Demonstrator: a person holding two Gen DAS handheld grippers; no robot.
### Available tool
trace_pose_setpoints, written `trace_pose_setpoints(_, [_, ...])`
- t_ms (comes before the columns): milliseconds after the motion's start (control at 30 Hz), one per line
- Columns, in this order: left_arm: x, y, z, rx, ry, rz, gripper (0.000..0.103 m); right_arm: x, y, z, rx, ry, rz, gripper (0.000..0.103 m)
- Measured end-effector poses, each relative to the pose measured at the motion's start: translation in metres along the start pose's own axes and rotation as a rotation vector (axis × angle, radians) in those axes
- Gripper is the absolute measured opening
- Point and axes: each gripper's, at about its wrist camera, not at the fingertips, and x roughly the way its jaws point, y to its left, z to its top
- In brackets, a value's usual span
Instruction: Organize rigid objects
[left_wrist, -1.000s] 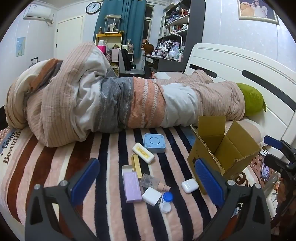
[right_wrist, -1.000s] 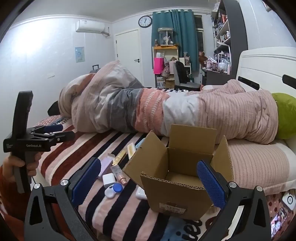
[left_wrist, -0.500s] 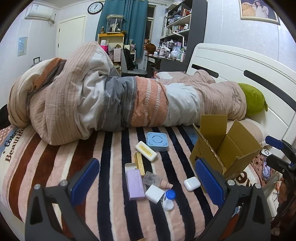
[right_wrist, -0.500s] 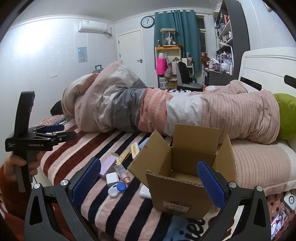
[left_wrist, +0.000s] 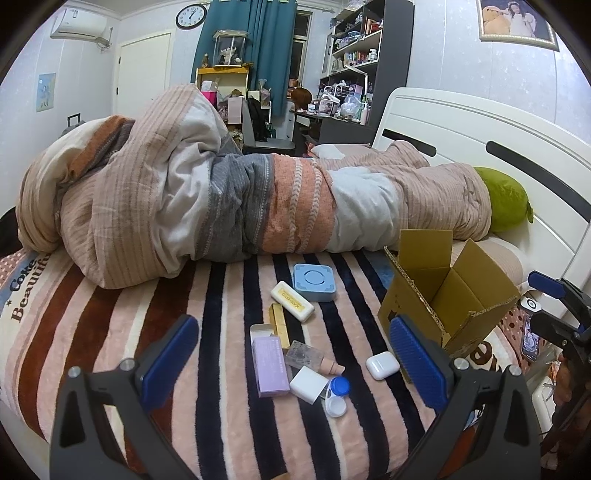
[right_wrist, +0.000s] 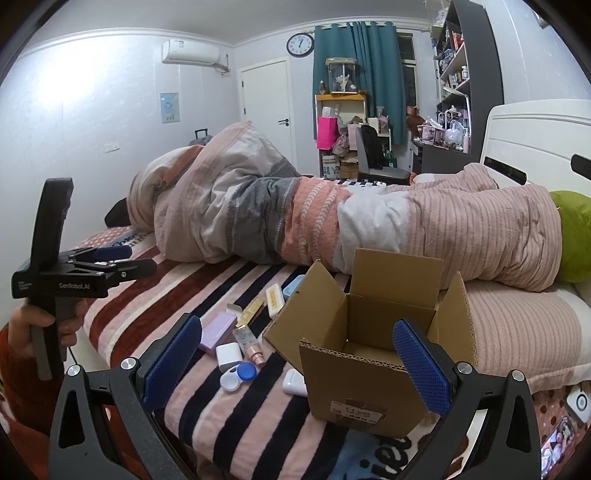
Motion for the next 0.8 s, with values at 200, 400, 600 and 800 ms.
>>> trace_pose_setpoints(200, [-0.0015,-0.0014,-0.0008,0.002,0.002,0.007,0.103,-0.0001,0.0004,-0.0004,0.002,-0.001,0.001,0.103])
trace_pose_setpoints(400, [-0.004,-0.0016,-0.0025,-0.003,0.001,0.012,0.103,0.0007,0.0028,0.0002,0.001,0.004,0.004,0.103])
trace_pose_setpoints(600, [-0.0044,0.0,-0.0024,-0.003,0.0,0.01,0.103,0.001,0.0059,-0.0014,-0.004,0.005,0.012,0.103])
trace_pose_setpoints(800, [-0.0051,0.0013,-0.0027,-0.006,0.0,0.013,0.103,0.0012,0.006,-0.0022,-0.014,0.007,0.019,0.103])
